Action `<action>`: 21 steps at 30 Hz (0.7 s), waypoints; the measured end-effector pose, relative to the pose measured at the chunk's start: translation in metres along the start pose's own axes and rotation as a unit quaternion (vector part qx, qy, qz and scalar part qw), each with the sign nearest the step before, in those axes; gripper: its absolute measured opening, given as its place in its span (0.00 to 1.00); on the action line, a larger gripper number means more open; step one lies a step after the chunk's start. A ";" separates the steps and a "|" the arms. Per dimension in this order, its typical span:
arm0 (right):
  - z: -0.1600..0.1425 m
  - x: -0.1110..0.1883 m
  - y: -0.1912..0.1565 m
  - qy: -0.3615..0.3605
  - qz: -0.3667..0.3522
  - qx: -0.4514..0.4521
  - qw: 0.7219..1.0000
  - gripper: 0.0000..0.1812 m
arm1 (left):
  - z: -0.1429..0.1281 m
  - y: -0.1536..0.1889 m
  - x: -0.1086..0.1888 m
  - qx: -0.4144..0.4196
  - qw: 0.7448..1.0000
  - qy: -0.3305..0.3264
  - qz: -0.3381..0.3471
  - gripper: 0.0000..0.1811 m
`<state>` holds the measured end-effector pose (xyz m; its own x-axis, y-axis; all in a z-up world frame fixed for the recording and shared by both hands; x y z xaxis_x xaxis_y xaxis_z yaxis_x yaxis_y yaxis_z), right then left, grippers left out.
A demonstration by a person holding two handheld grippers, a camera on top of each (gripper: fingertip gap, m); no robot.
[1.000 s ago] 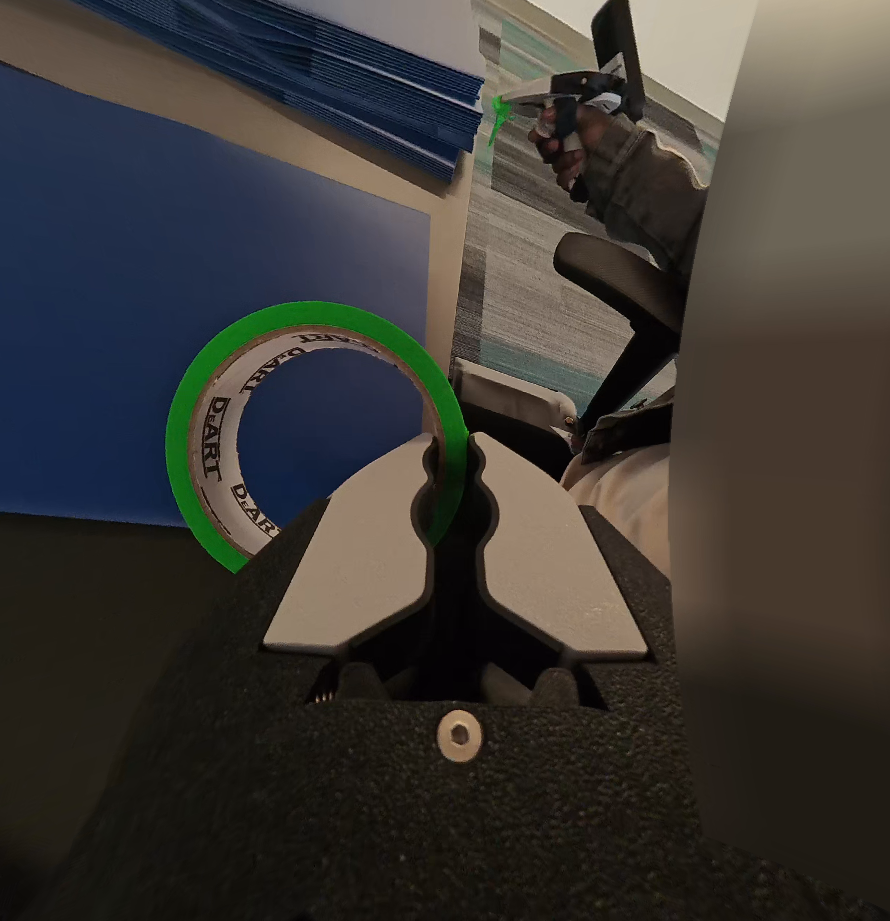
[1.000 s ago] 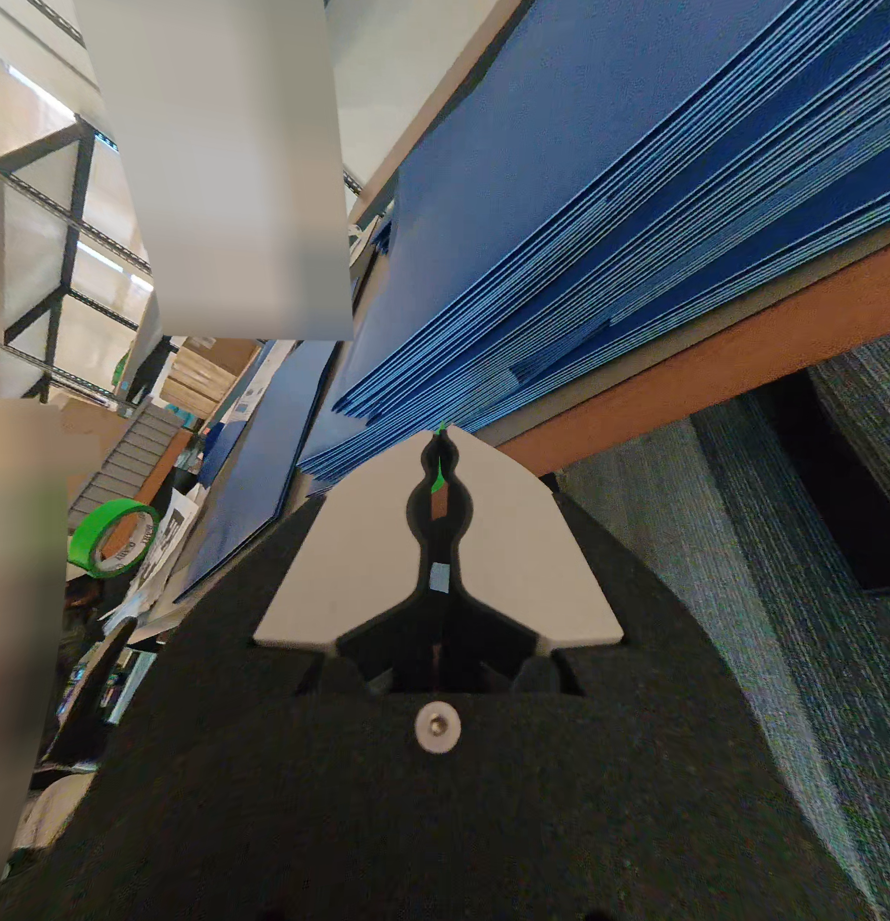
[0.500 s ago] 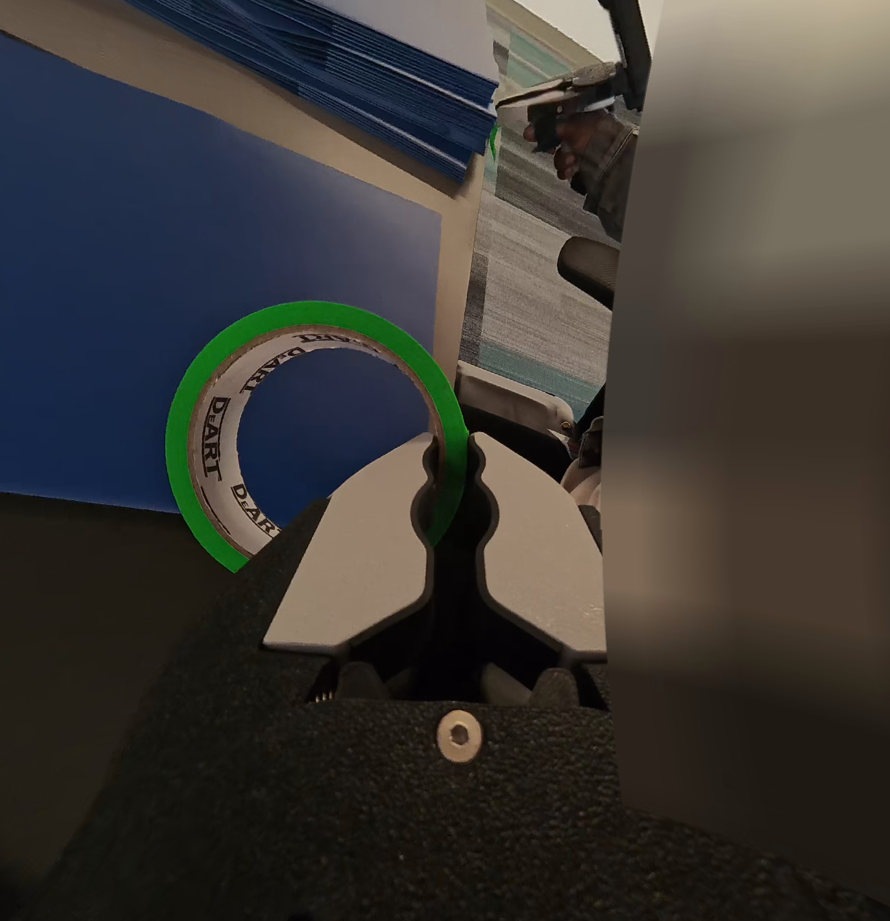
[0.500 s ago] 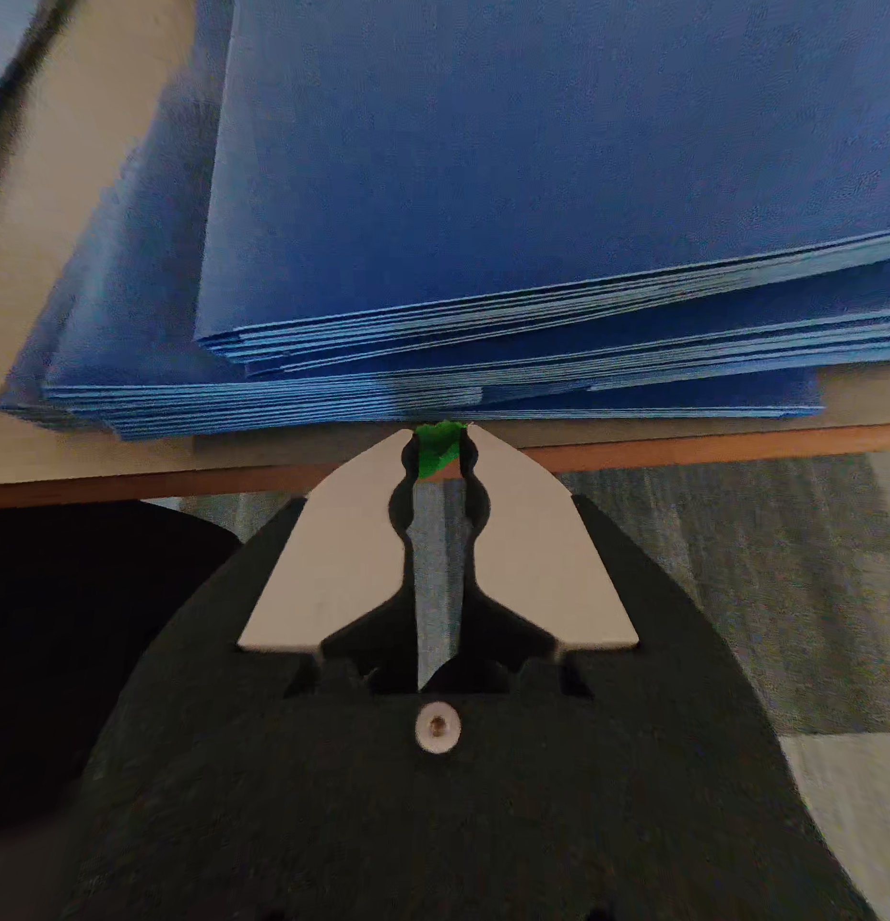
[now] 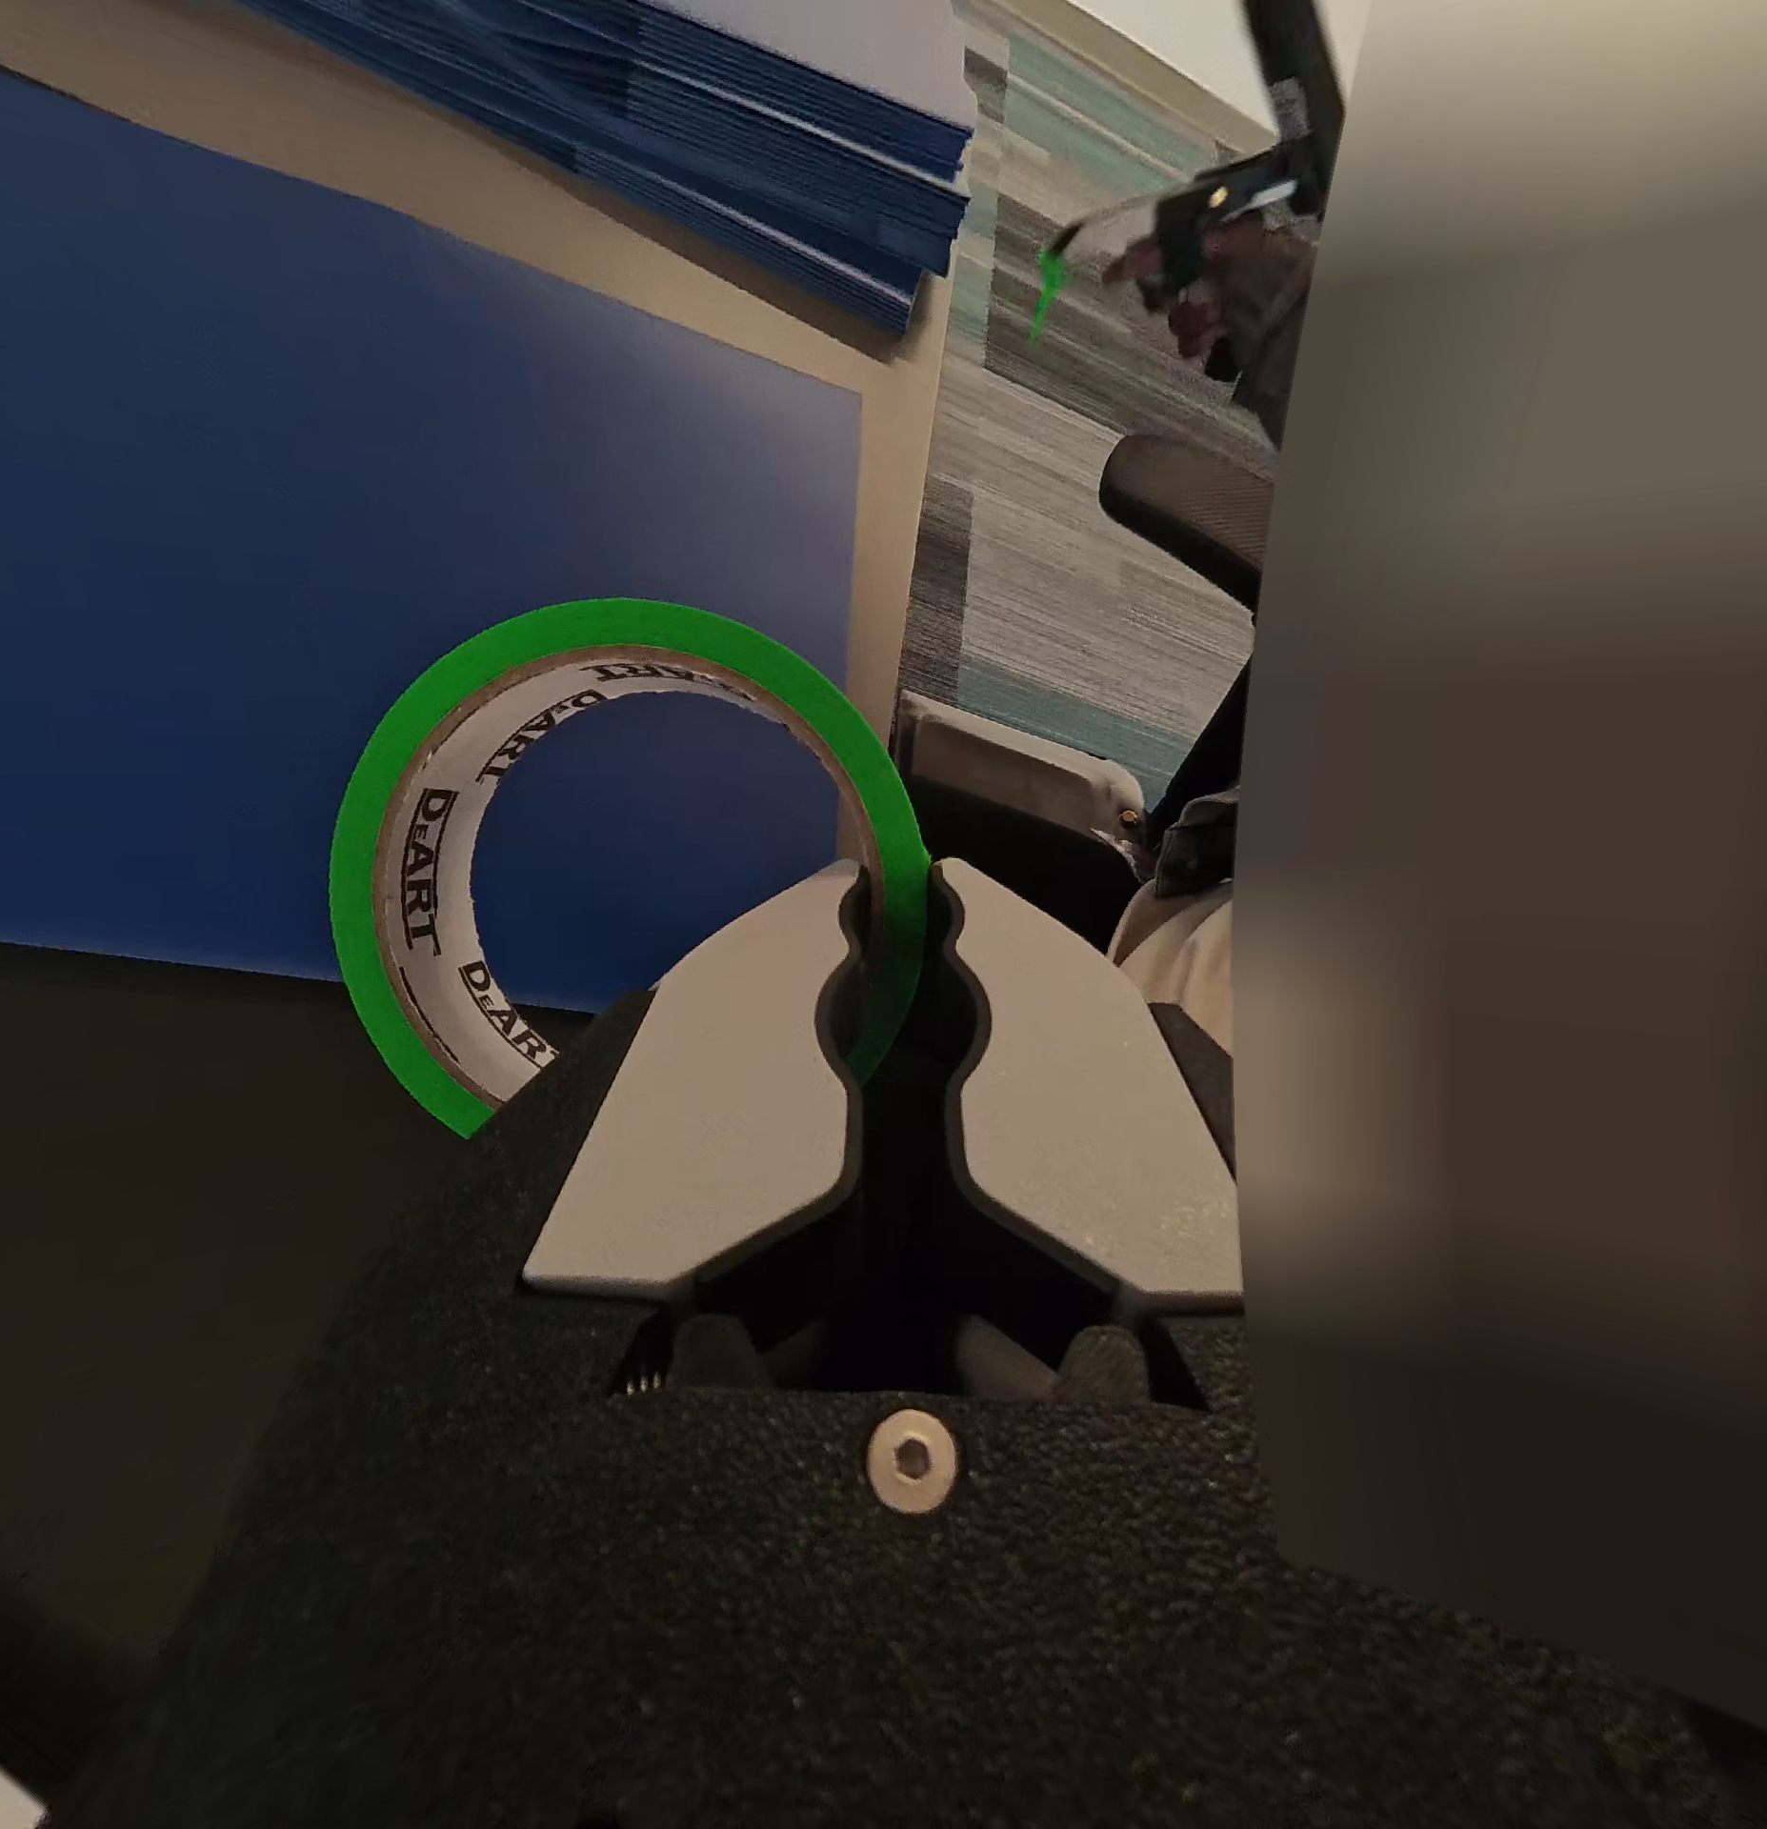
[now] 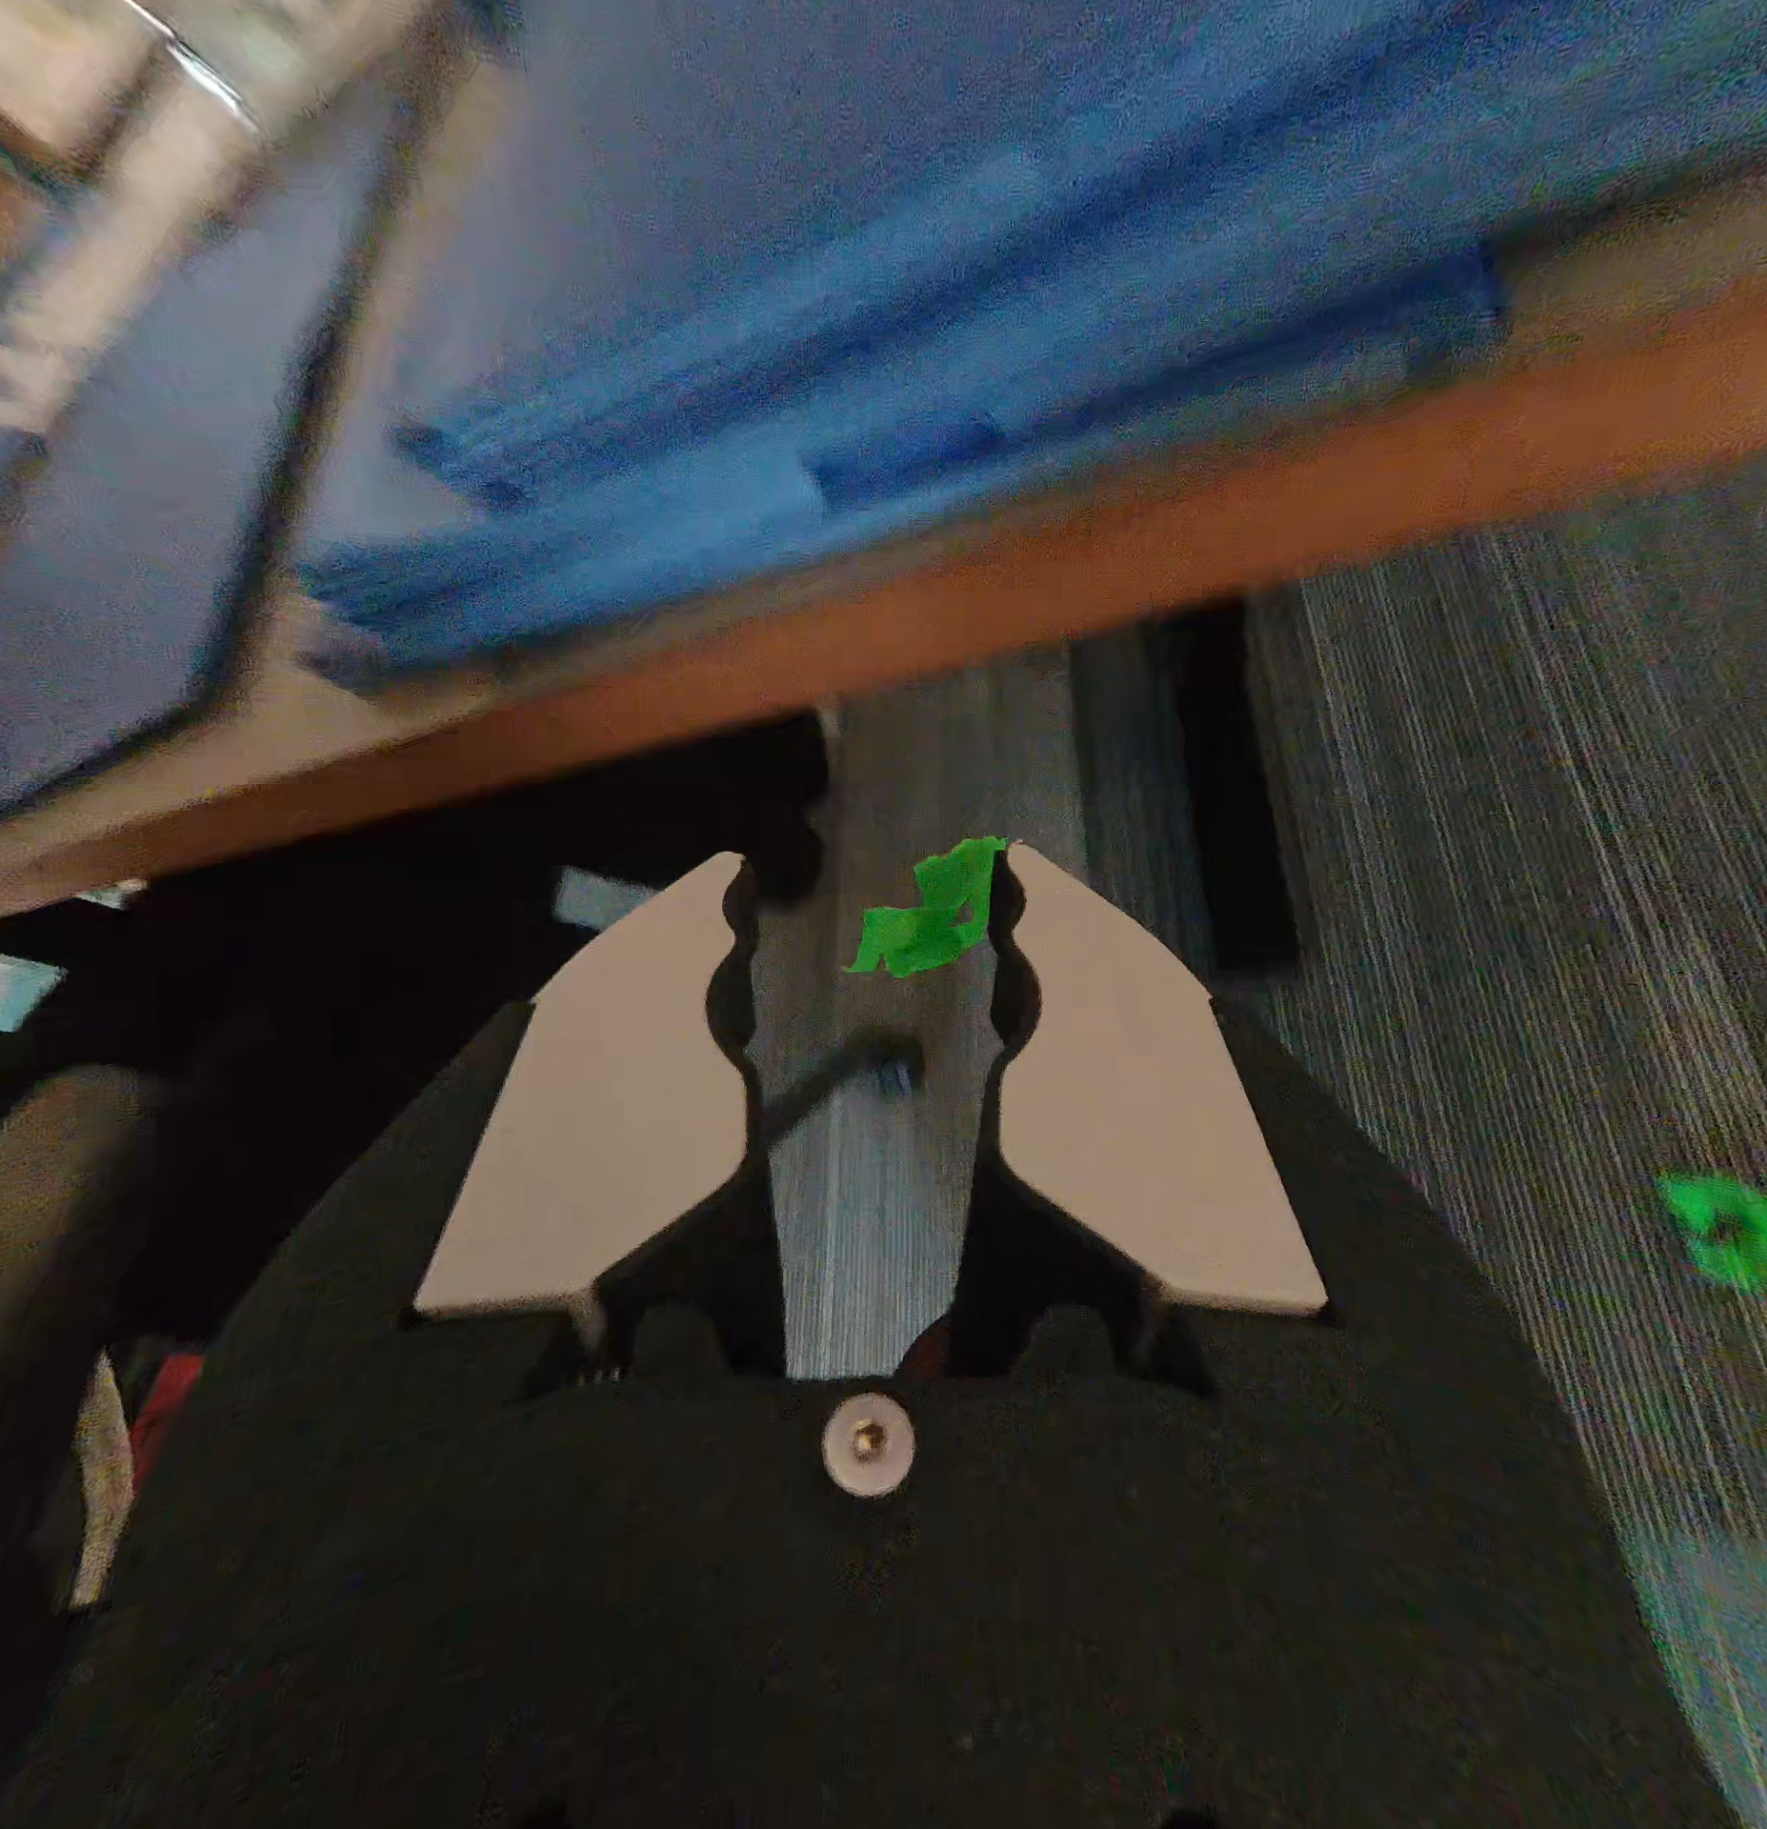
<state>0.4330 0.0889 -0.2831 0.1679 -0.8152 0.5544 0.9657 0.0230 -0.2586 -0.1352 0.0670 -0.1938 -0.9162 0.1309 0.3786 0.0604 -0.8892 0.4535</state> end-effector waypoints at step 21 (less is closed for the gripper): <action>0.103 0.031 0.009 0.379 0.163 -0.361 0.836 0.66 | 0.000 0.002 0.010 -0.001 1.000 0.026 0.005 0.06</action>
<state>0.4669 0.1237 -0.1868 -0.0400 -0.9727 -0.2287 0.4753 0.1828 -0.8606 -0.1445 0.0660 -0.1893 -0.9347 0.0998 0.3412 0.0682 -0.8916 0.4476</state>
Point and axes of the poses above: each gripper's, where its closed fingertips meet, x back along the fingers, z out of its top, y = z × x across the jaws, the point moved 1 cm from there along x, back along the fingers, and after that the axes turned 15 degrees about -z, right-handed, at the moved point
